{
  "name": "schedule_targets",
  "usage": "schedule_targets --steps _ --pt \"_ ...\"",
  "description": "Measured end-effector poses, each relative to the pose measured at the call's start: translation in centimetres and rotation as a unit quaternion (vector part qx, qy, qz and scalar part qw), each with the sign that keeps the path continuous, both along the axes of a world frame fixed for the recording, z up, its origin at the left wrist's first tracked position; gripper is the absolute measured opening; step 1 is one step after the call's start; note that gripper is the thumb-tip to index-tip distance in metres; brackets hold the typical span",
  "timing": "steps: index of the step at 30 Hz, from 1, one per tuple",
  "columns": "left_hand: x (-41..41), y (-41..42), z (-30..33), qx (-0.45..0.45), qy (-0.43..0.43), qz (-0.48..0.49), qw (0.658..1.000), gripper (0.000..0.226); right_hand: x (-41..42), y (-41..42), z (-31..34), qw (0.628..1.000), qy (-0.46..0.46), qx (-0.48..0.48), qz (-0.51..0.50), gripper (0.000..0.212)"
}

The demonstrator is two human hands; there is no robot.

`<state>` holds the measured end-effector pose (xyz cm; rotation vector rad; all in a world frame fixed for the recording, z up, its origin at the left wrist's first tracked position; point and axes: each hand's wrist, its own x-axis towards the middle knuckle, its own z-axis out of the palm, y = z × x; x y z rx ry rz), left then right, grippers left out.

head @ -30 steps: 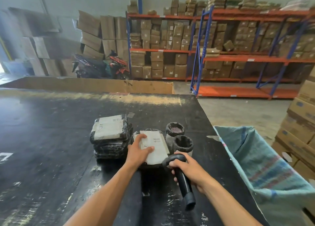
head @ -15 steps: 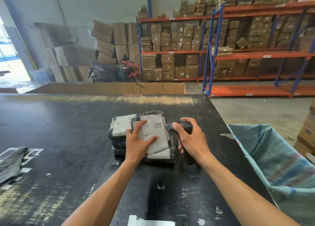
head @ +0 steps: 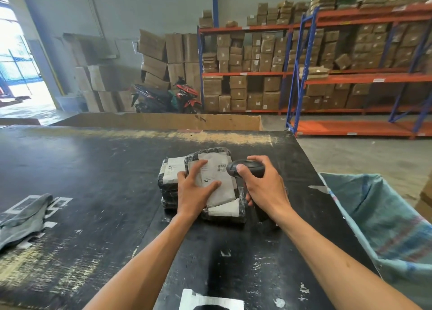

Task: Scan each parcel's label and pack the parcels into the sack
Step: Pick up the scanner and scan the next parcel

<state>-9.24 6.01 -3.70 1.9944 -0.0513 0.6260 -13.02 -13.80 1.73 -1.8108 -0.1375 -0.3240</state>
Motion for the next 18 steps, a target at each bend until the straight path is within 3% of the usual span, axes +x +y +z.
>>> schedule_targets --steps 11,18 --pt "0.3 -0.3 -0.5 0.007 0.017 0.012 1.0 0.065 -0.2 -0.6 -0.3 1.0 0.016 0.014 -0.018 0.045" --pt "0.2 0.1 -0.5 -0.058 0.022 0.044 0.997 0.063 -0.3 -1.3 -5.6 0.983 0.182 -0.003 -0.029 0.049"
